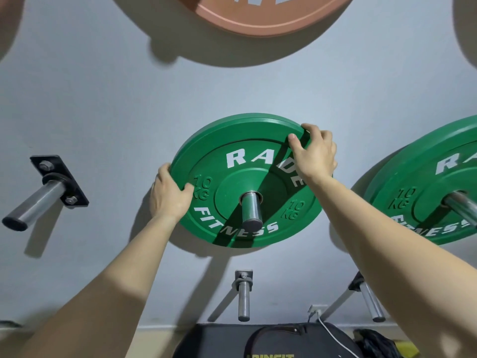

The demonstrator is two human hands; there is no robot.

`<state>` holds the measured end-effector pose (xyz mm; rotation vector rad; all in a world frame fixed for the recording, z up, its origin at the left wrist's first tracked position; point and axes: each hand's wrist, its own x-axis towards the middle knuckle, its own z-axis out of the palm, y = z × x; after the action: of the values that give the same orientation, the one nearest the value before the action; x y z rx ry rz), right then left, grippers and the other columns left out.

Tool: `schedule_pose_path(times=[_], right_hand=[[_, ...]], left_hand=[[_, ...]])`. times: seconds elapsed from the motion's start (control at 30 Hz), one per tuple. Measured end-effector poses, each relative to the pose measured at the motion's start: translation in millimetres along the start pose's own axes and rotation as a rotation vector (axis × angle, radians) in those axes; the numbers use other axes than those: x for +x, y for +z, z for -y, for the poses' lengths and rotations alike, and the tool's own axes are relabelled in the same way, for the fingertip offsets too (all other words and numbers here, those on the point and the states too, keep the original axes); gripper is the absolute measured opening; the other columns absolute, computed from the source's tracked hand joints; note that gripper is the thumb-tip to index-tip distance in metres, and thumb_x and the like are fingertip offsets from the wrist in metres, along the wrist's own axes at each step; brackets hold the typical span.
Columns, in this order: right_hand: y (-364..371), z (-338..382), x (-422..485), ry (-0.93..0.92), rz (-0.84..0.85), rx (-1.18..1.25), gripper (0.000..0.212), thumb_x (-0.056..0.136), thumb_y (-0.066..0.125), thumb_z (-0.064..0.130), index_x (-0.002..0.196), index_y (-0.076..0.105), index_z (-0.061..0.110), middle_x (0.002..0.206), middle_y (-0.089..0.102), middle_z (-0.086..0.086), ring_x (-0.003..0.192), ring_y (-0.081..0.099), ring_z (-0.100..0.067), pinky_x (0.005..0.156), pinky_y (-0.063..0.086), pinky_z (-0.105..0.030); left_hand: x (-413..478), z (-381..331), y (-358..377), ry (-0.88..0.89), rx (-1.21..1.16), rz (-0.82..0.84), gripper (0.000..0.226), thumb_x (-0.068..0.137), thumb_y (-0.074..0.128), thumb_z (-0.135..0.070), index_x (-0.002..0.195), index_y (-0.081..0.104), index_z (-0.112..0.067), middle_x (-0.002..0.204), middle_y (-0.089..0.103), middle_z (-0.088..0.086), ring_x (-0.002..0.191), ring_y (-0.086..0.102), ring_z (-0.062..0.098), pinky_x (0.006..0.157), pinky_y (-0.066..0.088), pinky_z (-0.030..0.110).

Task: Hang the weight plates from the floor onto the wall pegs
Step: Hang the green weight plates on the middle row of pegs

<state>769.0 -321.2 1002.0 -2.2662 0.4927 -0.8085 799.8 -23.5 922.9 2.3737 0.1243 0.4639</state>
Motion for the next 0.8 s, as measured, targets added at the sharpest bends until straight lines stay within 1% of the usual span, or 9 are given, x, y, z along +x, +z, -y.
schedule_pose_path(times=[0.03, 0.1, 0.2, 0.27, 0.37, 0.47, 0.57, 0.67, 0.8], right_hand=[[0.0, 3.6, -0.4, -0.009, -0.005, -0.001, 0.046, 0.095, 0.05, 0.054, 0.137, 0.049, 0.037, 0.139, 0.045, -0.001, 0.131, 0.04, -0.025, 0.104, 0.033, -0.051], [-0.5, 8.3, -2.6, -0.038, -0.01, 0.007, 0.044, 0.094, 0.05, 0.05, 0.137, 0.05, 0.038, 0.137, 0.046, 0.001, 0.13, 0.04, -0.023, 0.104, 0.032, -0.05], [-5.2, 4.7, -2.8, -0.1, 0.006, 0.028, 0.045, 0.093, 0.049, 0.042, 0.138, 0.05, 0.041, 0.138, 0.046, 0.006, 0.131, 0.038, -0.019, 0.106, 0.03, -0.048], [-7.4, -8.1, -1.3, -0.089, 0.009, 0.005, 0.052, 0.091, 0.052, 0.045, 0.142, 0.046, 0.038, 0.143, 0.042, 0.004, 0.134, 0.036, -0.021, 0.108, 0.031, -0.049], [-4.9, -41.6, -6.9, 0.153, 0.06, 0.038, 0.087, 0.084, 0.055, 0.071, 0.152, 0.03, 0.024, 0.153, 0.026, -0.007, 0.142, 0.025, -0.029, 0.111, 0.029, -0.055], [4.1, -82.2, -19.8, 0.379, 0.157, 0.135, 0.109, 0.078, 0.057, 0.078, 0.157, 0.016, 0.016, 0.159, 0.015, -0.012, 0.146, 0.02, -0.037, 0.115, 0.026, -0.055], [15.7, -109.0, -28.9, 0.509, 0.227, 0.251, 0.111, 0.077, 0.058, 0.079, 0.157, 0.013, 0.016, 0.16, 0.018, -0.014, 0.144, 0.028, -0.039, 0.116, 0.029, -0.055], [21.7, -109.4, -28.5, 0.479, 0.194, 0.257, 0.107, 0.075, 0.057, 0.079, 0.153, 0.018, 0.018, 0.156, 0.03, -0.014, 0.139, 0.036, -0.039, 0.112, 0.034, -0.057], [22.2, -101.4, -19.1, 0.403, 0.143, 0.219, 0.1, 0.079, 0.059, 0.075, 0.151, 0.021, 0.019, 0.153, 0.032, -0.013, 0.137, 0.036, -0.038, 0.111, 0.035, -0.057]], left_hand=[[2.9, -11.0, -3.6, 0.06, -0.031, -0.036, 0.072, 0.09, 0.064, -0.035, 0.149, 0.028, -0.018, 0.145, 0.049, 0.011, 0.126, 0.051, 0.032, 0.101, 0.045, 0.046], [9.6, -29.2, -7.6, 0.149, -0.047, -0.058, 0.071, 0.093, 0.061, -0.043, 0.151, 0.028, -0.023, 0.149, 0.045, 0.008, 0.132, 0.045, 0.031, 0.107, 0.04, 0.047], [17.8, -35.9, -8.0, 0.154, -0.027, -0.023, 0.067, 0.095, 0.059, -0.047, 0.152, 0.029, -0.026, 0.146, 0.048, 0.009, 0.128, 0.049, 0.034, 0.102, 0.043, 0.047], [19.0, -29.6, -9.0, 0.152, 0.002, -0.024, 0.063, 0.096, 0.06, -0.044, 0.15, 0.031, -0.027, 0.14, 0.052, 0.01, 0.122, 0.054, 0.034, 0.095, 0.045, 0.045], [19.9, -23.1, -9.9, 0.158, 0.047, -0.021, 0.06, 0.097, 0.061, -0.041, 0.147, 0.032, -0.024, 0.137, 0.055, 0.011, 0.118, 0.056, 0.035, 0.091, 0.046, 0.044], [19.9, -19.4, -7.8, 0.129, 0.041, -0.006, 0.059, 0.097, 0.061, -0.038, 0.145, 0.033, -0.022, 0.134, 0.058, 0.012, 0.115, 0.057, 0.036, 0.091, 0.046, 0.045], [19.6, -11.5, -3.3, 0.091, 0.035, -0.003, 0.056, 0.097, 0.061, -0.036, 0.142, 0.033, -0.019, 0.128, 0.062, 0.014, 0.11, 0.06, 0.037, 0.089, 0.048, 0.045], [20.1, -1.5, 1.8, 0.046, 0.038, 0.003, 0.052, 0.097, 0.062, -0.036, 0.137, 0.034, -0.019, 0.122, 0.065, 0.014, 0.104, 0.062, 0.038, 0.086, 0.051, 0.047], [16.7, 10.6, 8.5, -0.02, 0.036, 0.021, 0.049, 0.098, 0.061, -0.035, 0.134, 0.033, -0.018, 0.12, 0.066, 0.014, 0.101, 0.063, 0.038, 0.082, 0.051, 0.045]])
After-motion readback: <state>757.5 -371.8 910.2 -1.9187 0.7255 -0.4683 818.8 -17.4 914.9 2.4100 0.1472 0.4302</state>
